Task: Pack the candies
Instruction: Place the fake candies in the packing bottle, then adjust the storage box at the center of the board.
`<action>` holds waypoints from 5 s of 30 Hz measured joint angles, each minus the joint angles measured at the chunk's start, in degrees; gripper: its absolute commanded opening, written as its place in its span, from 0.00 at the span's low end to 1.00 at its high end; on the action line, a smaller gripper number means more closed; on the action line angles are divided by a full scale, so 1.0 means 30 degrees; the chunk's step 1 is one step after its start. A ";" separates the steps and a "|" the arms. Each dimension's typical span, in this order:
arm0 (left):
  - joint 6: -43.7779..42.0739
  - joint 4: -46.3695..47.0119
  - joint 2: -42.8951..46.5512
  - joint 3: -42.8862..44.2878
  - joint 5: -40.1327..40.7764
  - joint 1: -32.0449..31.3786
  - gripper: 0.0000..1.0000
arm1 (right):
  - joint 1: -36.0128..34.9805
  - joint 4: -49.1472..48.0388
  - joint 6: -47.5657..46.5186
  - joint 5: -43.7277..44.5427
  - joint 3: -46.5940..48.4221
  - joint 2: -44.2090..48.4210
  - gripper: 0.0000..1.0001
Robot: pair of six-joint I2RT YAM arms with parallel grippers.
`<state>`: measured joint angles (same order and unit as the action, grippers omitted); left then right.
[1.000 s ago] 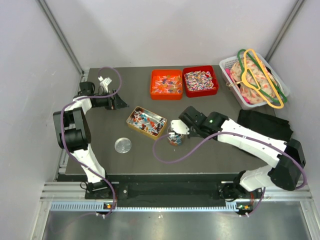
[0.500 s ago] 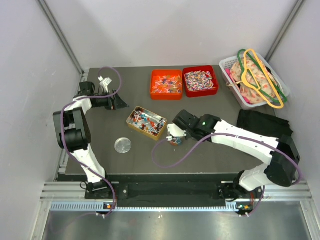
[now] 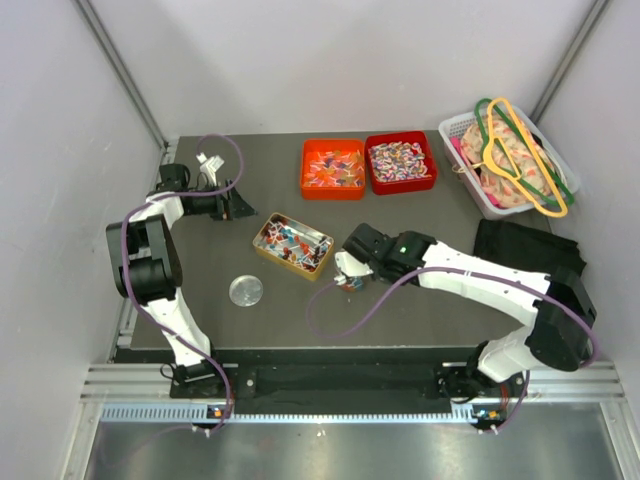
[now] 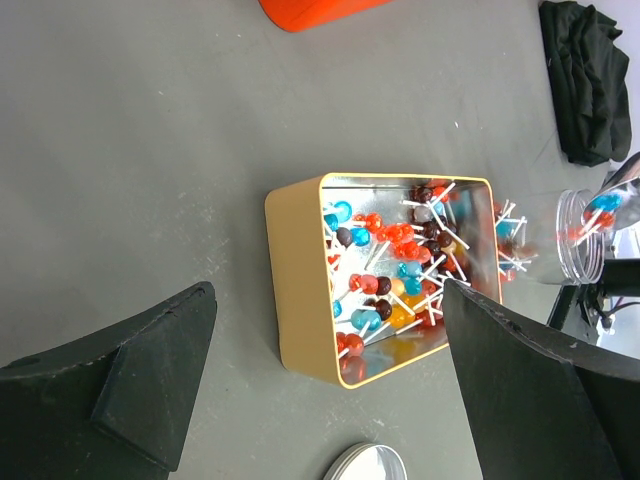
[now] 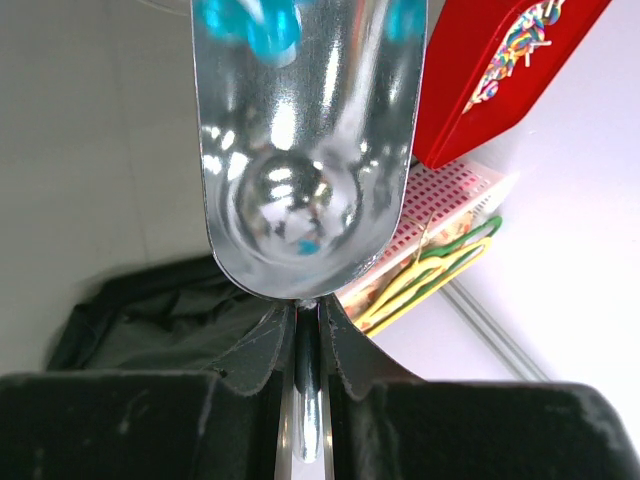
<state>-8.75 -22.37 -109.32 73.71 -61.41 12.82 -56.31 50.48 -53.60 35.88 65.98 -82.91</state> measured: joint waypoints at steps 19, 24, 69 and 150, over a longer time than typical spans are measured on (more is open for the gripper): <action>0.0007 -0.0015 -0.0007 0.0000 -0.0007 0.0000 0.99 | -0.0437 -0.0233 -0.0597 0.0911 0.0073 -0.0226 0.00; 0.0007 -0.0022 -0.0015 0.0000 -0.0087 -0.0066 0.99 | -0.0444 0.0794 0.0058 -0.0029 0.3024 -0.0532 0.00; -0.0590 0.3432 0.2033 -0.2790 0.7614 -0.2834 0.66 | 0.1180 -0.4801 -0.2215 0.3220 1.0681 -0.6921 0.00; 0.0109 0.1858 -0.0947 -0.1676 0.3803 -0.4896 0.00 | 0.2208 -0.4146 0.2288 0.1071 0.8786 -0.3308 0.00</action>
<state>-8.43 -16.80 -112.16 68.69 -50.00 -1.87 -49.69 38.04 -46.74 39.09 92.33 -92.84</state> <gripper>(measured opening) 0.084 0.090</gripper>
